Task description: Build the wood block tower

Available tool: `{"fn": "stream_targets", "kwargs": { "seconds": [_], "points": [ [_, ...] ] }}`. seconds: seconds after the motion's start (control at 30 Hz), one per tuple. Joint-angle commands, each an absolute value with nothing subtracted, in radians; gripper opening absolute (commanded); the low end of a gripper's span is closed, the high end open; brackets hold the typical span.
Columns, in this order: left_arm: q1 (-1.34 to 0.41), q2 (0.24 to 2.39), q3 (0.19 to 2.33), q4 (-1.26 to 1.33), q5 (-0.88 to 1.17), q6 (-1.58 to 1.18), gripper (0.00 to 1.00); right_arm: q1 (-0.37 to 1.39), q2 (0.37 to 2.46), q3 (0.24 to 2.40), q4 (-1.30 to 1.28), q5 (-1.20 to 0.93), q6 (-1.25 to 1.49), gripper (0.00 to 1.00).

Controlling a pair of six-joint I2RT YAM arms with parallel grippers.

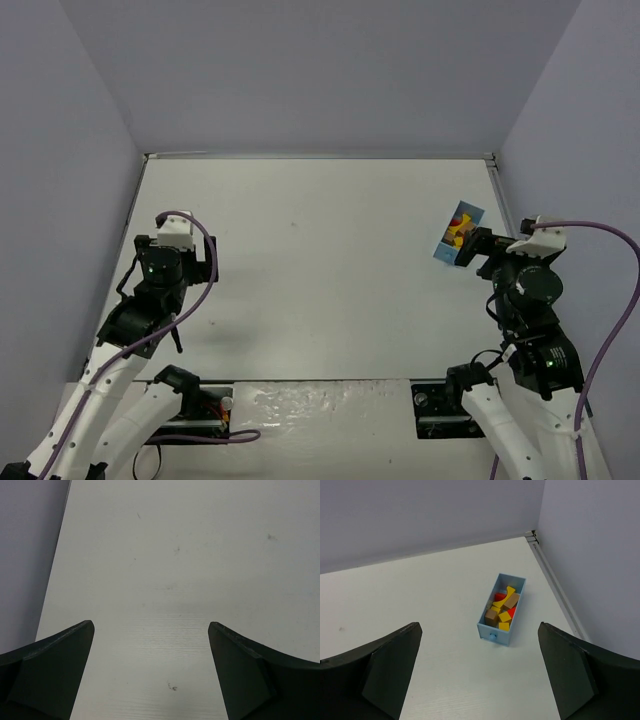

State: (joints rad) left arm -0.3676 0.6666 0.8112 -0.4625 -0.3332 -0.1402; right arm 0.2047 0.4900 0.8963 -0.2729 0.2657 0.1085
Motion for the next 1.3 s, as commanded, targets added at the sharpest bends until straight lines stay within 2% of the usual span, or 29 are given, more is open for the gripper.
{"fn": "stream_targets", "kwargs": {
  "seconds": [0.0, 0.13, 0.2, 0.3, 0.4, 0.57, 0.83, 1.27],
  "points": [
    [-0.374, 0.654, 0.819, -0.346, -0.317, -0.154, 0.97, 0.212, 0.533, 0.912, -0.198, 0.302, 0.143, 1.00],
    [-0.373, 0.635, 0.796, -0.343, -0.340, -0.163, 0.97, 0.210, 0.589, 0.920, -0.200, 0.292, 0.151, 1.00],
    [-0.372, 0.639, 0.799, -0.359, -0.379, -0.174, 0.97, 0.212, 0.639, 0.940, -0.212, 0.397, 0.216, 1.00],
    [-0.371, 0.653, 0.812, -0.381, -0.400, -0.183, 0.97, 0.210, 0.706, 0.959, -0.212, 0.426, 0.219, 1.00],
    [-0.371, 0.668, 0.816, -0.398, -0.402, -0.192, 0.97, 0.194, 0.850, 0.996, -0.216, 0.453, 0.256, 1.00],
    [-0.371, 0.693, 0.831, -0.428, -0.425, -0.208, 0.97, 0.015, 1.100, 1.072, -0.216, 0.311, 0.327, 0.98],
    [-0.370, 0.710, 0.841, -0.443, -0.403, -0.218, 0.97, -0.086, 1.489, 1.192, -0.196, 0.234, 0.418, 0.84],
    [-0.370, 0.715, 0.844, -0.439, -0.362, -0.223, 0.97, -0.172, 1.716, 1.180, -0.103, 0.183, 0.351, 0.50]
  ]
}}
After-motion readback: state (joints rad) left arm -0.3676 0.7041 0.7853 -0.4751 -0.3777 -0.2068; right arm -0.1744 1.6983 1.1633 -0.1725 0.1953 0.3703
